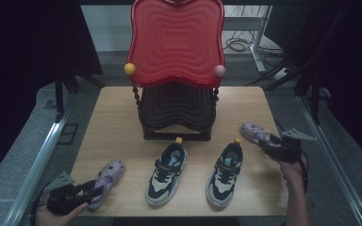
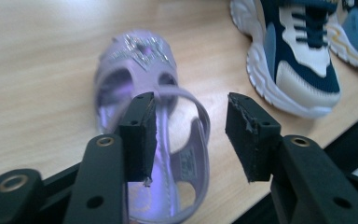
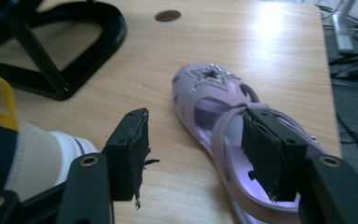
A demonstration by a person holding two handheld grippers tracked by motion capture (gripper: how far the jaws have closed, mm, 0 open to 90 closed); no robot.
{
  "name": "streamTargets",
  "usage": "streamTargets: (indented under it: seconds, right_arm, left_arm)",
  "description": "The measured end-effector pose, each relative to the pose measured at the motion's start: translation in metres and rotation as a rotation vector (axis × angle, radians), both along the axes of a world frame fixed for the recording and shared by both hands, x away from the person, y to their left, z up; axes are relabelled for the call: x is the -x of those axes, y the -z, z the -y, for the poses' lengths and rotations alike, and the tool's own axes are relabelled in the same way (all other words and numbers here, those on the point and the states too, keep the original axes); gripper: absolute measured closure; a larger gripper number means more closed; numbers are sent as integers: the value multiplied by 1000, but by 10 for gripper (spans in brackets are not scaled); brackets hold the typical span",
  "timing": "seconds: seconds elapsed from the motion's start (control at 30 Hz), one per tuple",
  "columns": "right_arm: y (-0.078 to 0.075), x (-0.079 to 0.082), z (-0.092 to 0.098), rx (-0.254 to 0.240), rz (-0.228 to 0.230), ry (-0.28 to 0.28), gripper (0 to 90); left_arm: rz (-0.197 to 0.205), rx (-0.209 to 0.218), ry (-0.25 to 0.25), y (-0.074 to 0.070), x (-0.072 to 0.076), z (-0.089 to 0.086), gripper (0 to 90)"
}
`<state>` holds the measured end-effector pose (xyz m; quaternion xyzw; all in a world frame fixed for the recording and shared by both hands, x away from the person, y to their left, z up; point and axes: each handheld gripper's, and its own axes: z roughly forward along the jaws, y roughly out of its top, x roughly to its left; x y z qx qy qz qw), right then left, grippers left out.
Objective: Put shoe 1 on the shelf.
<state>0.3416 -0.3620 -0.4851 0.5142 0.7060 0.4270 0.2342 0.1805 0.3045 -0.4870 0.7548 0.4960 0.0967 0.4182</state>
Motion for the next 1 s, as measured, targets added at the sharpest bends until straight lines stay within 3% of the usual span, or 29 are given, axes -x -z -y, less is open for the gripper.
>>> streamTargets:
  seconds: [0.2,0.33,0.6,1.0]
  right_arm:
    - [-1,1,2,-22,9,5,420]
    - [-2,1,5,-27,9,14,420]
    - [-1,1,6,-26,5,18,419]
    - [1,-1,7,-29,-7,18,420]
  left_arm:
    - [5,-34,3,-2,1,4,559]
    - [11,-34,0,-3,6,5,559]
    - [-16,-52,18,2,4,10,583]
    - [-48,-103,45,16,-4,20,730]
